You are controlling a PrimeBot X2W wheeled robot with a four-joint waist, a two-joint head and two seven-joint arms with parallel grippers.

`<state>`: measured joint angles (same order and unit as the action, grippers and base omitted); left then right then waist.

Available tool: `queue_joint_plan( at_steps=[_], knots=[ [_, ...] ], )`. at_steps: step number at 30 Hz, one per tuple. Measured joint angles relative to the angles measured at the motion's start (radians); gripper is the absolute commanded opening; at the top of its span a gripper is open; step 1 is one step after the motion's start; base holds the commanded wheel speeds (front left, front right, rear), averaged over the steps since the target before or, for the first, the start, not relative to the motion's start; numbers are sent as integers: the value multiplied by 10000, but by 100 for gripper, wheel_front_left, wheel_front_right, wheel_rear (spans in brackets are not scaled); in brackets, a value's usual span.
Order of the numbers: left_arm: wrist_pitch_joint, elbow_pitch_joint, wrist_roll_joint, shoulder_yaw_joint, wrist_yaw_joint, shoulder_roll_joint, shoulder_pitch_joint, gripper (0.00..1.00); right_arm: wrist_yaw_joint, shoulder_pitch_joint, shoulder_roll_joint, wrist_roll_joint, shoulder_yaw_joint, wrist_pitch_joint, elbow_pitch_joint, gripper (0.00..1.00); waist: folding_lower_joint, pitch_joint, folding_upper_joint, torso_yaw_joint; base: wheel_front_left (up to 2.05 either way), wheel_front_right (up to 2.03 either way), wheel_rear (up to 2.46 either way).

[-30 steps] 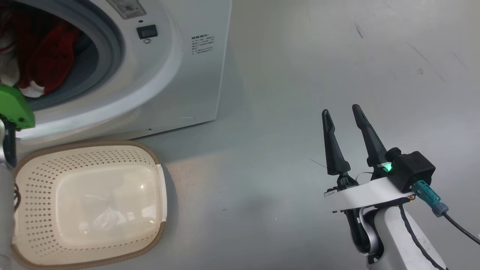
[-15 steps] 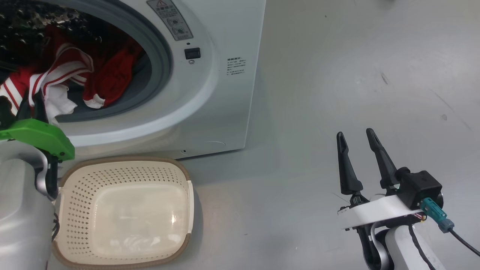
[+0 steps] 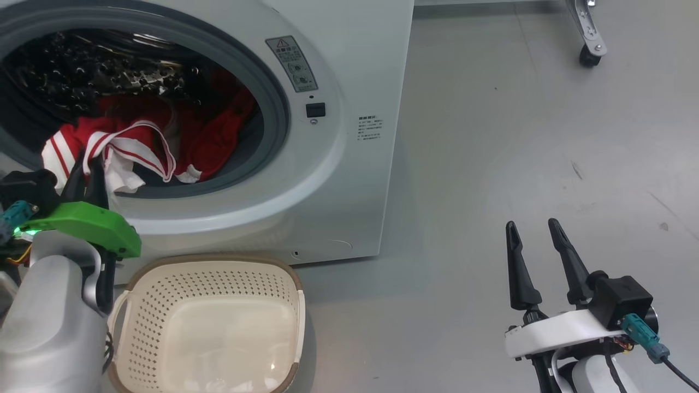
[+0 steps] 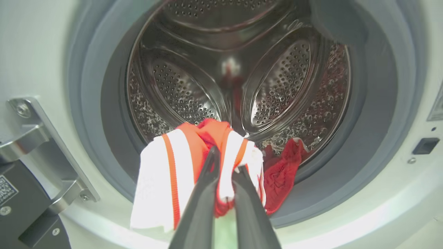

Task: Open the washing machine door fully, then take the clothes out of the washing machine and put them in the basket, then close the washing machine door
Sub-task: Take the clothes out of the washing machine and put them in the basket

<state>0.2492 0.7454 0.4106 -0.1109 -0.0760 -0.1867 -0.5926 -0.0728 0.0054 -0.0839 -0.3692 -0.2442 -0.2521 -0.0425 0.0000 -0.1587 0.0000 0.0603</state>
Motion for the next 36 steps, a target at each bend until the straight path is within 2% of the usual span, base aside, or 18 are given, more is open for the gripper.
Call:
queue_joint_plan(
  at_steps=[5,22,36],
  knots=[
    [0,-1436,-44,173,-12,155,213,0,2,258,-42,-54,40,0,65,100,0,342,0,-175,0,0,0],
    [31,-4684,-270,817,-102,449,1011,0,98,484,-58,-65,17,0,382,100,0,561,0,-397,0,0,0],
    [31,-5016,-339,474,-186,529,2212,0,96,639,-42,-65,31,0,612,100,0,312,0,-357,0,0,0]
  ],
)
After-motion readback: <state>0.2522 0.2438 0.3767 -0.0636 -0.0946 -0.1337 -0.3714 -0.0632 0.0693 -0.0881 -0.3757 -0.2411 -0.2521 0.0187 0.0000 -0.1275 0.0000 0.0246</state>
